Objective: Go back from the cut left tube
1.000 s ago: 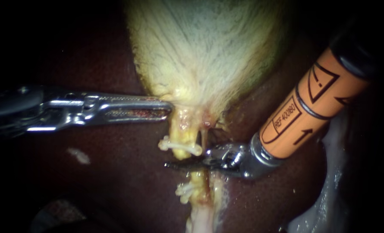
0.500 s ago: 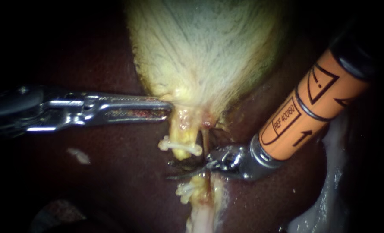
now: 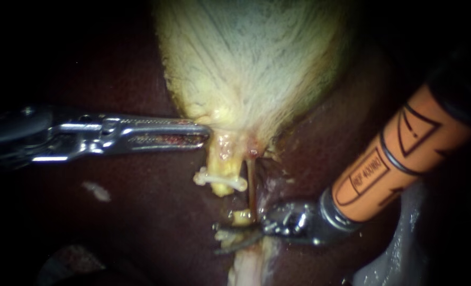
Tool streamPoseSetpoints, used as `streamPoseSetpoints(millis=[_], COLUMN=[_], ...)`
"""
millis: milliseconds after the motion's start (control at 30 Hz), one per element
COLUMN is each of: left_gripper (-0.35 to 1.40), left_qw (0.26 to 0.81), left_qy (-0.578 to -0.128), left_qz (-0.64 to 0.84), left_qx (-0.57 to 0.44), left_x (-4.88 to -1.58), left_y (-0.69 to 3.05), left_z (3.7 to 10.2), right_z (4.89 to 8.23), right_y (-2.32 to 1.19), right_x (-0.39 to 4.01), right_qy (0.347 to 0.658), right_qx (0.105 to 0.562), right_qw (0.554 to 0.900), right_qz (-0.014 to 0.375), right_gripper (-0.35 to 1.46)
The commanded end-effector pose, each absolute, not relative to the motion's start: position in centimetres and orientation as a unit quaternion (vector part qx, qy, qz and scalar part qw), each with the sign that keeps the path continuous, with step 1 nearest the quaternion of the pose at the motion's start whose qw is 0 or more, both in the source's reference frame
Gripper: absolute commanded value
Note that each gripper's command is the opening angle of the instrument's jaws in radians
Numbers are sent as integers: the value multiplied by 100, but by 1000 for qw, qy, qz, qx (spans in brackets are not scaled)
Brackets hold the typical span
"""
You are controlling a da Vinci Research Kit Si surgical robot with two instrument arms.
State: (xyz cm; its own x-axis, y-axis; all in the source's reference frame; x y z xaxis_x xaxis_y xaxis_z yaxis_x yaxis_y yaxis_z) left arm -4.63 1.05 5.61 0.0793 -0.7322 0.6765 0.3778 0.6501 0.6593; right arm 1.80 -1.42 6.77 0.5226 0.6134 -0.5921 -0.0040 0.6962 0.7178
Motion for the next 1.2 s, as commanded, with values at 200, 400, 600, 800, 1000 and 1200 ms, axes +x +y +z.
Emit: streamPoseSetpoints(millis=[200, 400, 600, 800, 1000, 1200], left_gripper=[-35, -35, -35, -35, -35, -35], left_qw=[717, 717, 717, 717, 717, 722], left_qy=[-558, -558, -558, -558, -557, -554], left_qz=[-387, -387, -387, -387, -387, -385], left_qx=[159, 159, 159, 159, 158, 153], left_x=[-462, -462, -462, -462, -464, -474], left_y=[105, 105, 105, 105, 103, 96], left_z=[561, 561, 561, 561, 564, 581], right_z=[688, 694, 668, 643, 641, 646], right_y=[-132, -99, -57, -36, -35, -36], right_x=[141, 97, 76, 69, 68, 67], right_qy=[472, 475, 475, 478, 477, 478], right_qx=[234, 180, 128, 88, 81, 81], right_qw=[836, 852, 865, 869, 872, 871], right_qz=[151, 124, 103, 89, 78, 74], right_gripper=[143, 143, 143, 143, 143, 143])
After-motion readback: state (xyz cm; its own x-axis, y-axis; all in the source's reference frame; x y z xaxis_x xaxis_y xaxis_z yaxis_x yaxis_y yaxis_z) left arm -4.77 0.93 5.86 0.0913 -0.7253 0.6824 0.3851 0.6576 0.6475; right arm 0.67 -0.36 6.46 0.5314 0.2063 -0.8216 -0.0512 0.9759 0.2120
